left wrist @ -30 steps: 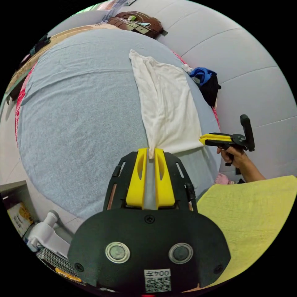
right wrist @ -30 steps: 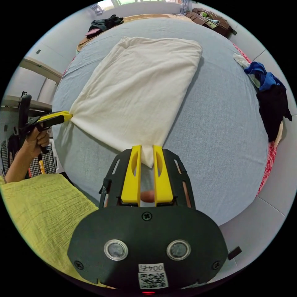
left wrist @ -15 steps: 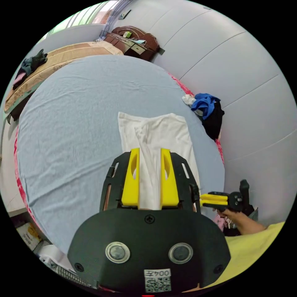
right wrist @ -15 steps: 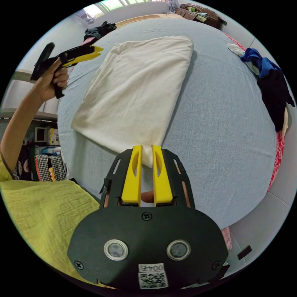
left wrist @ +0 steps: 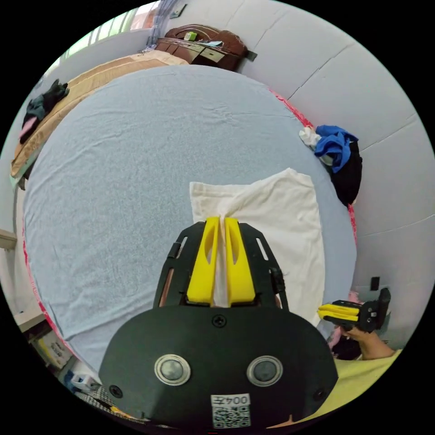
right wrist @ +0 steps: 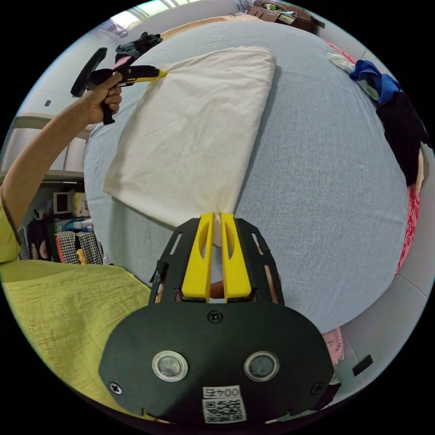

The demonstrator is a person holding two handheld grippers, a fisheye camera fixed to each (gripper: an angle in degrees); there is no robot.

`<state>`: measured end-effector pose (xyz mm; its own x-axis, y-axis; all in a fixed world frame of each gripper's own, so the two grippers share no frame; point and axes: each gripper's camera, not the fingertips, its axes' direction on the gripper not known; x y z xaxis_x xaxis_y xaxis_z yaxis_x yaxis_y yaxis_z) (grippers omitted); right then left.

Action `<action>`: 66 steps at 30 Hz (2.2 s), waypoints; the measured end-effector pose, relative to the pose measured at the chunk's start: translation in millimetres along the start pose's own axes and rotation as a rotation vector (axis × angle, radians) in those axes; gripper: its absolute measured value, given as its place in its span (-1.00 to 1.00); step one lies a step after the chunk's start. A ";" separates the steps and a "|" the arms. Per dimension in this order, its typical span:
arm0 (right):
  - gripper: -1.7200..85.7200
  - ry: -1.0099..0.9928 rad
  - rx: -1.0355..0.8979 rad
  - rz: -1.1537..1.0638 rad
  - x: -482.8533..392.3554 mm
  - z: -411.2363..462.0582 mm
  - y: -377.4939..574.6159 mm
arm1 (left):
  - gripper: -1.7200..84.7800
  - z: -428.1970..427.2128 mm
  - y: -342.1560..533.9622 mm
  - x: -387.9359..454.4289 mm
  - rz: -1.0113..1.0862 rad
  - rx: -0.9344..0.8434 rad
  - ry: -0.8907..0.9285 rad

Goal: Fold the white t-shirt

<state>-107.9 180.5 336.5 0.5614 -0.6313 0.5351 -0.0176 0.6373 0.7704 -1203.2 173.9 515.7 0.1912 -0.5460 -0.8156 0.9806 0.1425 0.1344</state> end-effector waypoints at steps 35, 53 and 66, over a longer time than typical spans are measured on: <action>-0.71 -0.112 0.393 -0.056 61.3 -73.6 -142.7 | -0.94 71.9 131.0 118.5 0.270 0.028 -0.067; -0.70 -0.168 0.212 -0.102 34.4 -68.8 -101.7 | -0.94 85.0 154.2 132.5 0.260 0.045 -0.088; -0.84 0.134 0.090 -0.158 -27.7 3.3 -31.6 | -0.95 72.5 171.5 122.7 0.258 0.042 -0.097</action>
<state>-125.7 176.4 298.5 0.6678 -0.6521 0.3590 0.0094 0.4896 0.8719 -1008.5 71.5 479.5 0.4364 -0.5726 -0.6940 0.8993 0.2540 0.3560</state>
